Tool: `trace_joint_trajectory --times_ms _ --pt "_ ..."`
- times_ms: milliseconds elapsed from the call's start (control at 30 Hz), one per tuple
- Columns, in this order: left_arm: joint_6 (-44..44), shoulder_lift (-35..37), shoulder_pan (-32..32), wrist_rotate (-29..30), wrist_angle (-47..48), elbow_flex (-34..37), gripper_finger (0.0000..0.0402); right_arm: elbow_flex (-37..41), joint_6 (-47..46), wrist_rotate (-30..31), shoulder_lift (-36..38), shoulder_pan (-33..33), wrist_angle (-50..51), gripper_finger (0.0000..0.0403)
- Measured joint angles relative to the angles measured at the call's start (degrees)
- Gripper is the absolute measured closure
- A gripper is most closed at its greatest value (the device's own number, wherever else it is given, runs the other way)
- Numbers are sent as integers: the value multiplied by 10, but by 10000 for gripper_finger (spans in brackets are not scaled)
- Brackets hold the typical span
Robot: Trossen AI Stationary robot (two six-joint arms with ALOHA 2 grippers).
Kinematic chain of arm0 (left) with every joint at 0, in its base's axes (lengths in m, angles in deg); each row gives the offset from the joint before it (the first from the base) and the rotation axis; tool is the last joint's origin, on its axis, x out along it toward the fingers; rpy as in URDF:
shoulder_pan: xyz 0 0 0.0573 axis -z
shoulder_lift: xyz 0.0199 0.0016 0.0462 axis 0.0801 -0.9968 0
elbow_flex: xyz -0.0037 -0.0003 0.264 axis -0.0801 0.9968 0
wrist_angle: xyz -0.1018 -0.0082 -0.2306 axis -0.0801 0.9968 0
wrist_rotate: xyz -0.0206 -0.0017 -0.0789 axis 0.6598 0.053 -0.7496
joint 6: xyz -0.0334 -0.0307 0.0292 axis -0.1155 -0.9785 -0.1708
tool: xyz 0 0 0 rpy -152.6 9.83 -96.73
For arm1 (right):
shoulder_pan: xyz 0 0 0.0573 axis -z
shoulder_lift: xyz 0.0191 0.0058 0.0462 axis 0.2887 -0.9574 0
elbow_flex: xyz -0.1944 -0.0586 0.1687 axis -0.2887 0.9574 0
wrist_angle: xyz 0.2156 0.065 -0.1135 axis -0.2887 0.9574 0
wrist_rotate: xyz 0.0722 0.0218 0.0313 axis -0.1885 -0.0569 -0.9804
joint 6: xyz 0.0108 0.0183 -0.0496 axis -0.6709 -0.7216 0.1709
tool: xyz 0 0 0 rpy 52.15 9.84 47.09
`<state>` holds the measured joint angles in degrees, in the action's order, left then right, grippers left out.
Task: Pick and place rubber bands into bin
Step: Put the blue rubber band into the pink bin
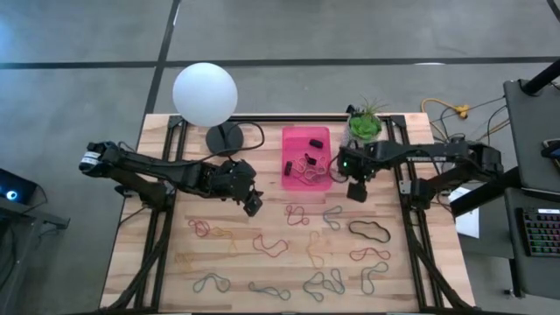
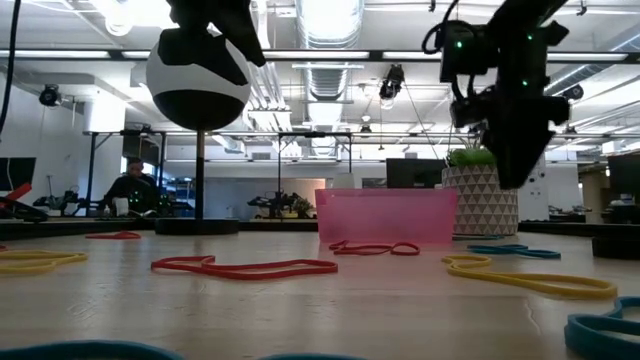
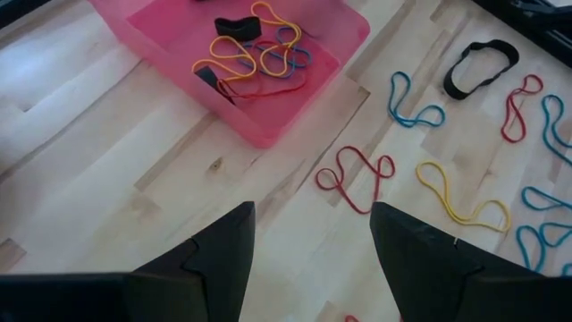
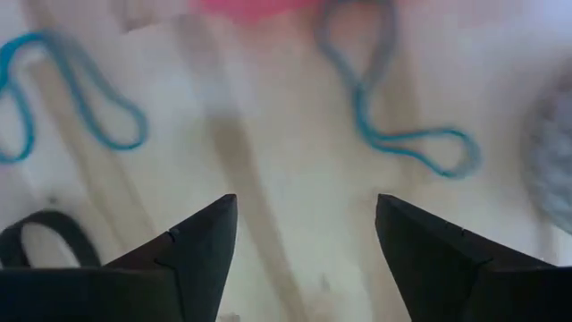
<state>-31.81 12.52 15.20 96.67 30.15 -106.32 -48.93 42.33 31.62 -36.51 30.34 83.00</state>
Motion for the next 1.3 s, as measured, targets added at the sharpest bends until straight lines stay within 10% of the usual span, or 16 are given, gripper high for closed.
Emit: trace_joint_trajectory --times_ms 867,1300 --pt "-12 0 0 -1 6 8 194 23 219 15 -156 51 -159 194" --pt "-13 0 -1 -1 5 15 194 23 245 -51 -183 129 -170 276"
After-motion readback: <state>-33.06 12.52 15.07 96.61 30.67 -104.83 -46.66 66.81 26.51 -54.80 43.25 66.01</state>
